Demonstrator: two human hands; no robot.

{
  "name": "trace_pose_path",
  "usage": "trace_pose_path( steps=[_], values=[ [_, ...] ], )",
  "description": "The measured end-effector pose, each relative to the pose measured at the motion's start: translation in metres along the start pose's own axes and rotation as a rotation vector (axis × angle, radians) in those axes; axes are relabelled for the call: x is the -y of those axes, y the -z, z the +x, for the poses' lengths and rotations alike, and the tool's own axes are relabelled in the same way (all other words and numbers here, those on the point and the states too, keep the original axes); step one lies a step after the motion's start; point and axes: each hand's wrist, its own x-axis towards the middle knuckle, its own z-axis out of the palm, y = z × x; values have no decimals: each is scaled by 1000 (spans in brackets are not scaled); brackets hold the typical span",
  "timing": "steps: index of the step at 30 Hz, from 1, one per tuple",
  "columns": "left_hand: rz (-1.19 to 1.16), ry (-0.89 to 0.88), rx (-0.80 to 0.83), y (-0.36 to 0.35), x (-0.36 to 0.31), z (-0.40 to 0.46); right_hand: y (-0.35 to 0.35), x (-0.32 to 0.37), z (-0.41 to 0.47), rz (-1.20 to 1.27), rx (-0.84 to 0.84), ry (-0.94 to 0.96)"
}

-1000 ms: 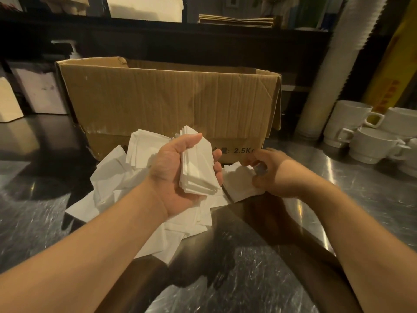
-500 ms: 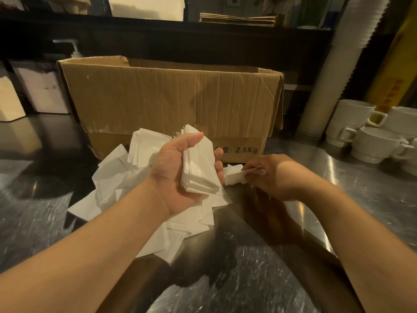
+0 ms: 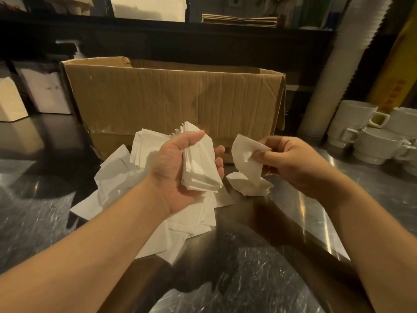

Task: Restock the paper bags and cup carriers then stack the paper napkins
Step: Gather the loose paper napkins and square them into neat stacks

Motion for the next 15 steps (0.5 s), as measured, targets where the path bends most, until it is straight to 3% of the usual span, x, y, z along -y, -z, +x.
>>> trace_pose_path(
  steps=[3, 6, 10, 12, 15],
  values=[
    [-3, -18, 13, 0, -1, 2, 12, 9, -13, 312, 286, 74],
    [82, 0, 35, 2, 0, 4, 9, 7, -16, 407, 433, 138],
    [198, 99, 181, -1, 3, -2, -15, 5, -10, 354, 264, 130],
    [231, 97, 163, -1, 6, -2, -25, 7, -11, 334, 201, 108],
    [172, 120, 251, -1, 8, -2, -34, 8, -12, 294, 151, 52]
  ],
)
